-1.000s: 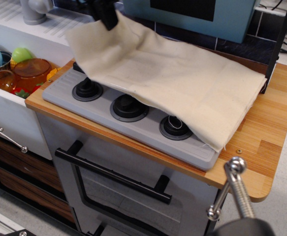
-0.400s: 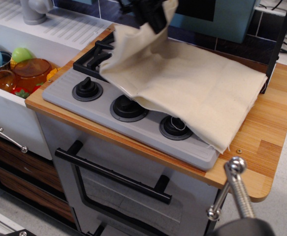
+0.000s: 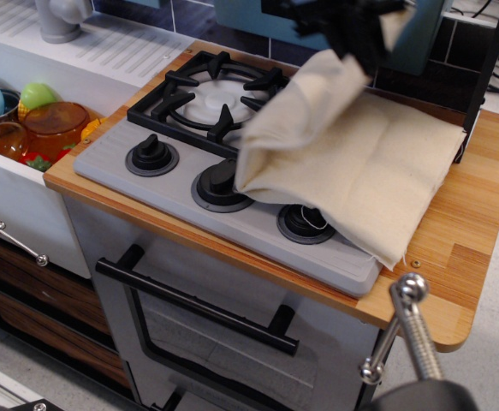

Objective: Fold cloth in half

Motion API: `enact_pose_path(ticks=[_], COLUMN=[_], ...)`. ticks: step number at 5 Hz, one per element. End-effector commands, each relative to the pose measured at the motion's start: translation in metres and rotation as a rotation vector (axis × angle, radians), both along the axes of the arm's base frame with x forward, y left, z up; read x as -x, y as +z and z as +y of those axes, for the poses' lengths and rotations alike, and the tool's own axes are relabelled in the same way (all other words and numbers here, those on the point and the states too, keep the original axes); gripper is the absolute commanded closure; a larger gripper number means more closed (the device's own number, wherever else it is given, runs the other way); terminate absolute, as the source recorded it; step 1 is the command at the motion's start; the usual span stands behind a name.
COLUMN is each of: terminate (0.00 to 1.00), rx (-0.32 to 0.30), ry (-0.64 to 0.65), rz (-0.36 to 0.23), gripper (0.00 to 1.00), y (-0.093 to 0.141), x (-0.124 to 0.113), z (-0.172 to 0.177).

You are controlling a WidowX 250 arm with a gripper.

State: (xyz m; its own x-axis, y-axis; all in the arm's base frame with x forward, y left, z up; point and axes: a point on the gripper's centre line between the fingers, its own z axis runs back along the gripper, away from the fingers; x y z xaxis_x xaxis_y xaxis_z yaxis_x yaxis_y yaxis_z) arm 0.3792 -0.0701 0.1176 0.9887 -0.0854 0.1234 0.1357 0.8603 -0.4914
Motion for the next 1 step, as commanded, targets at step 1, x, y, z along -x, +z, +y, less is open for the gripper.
enact_pose_path(ticks=[1], terminate=[1.0], rx=[-0.096], ry=[-0.055], rz=[-0.036], gripper=[0.0], y=[0.0118], x=[0.0107], z=[-0.0679])
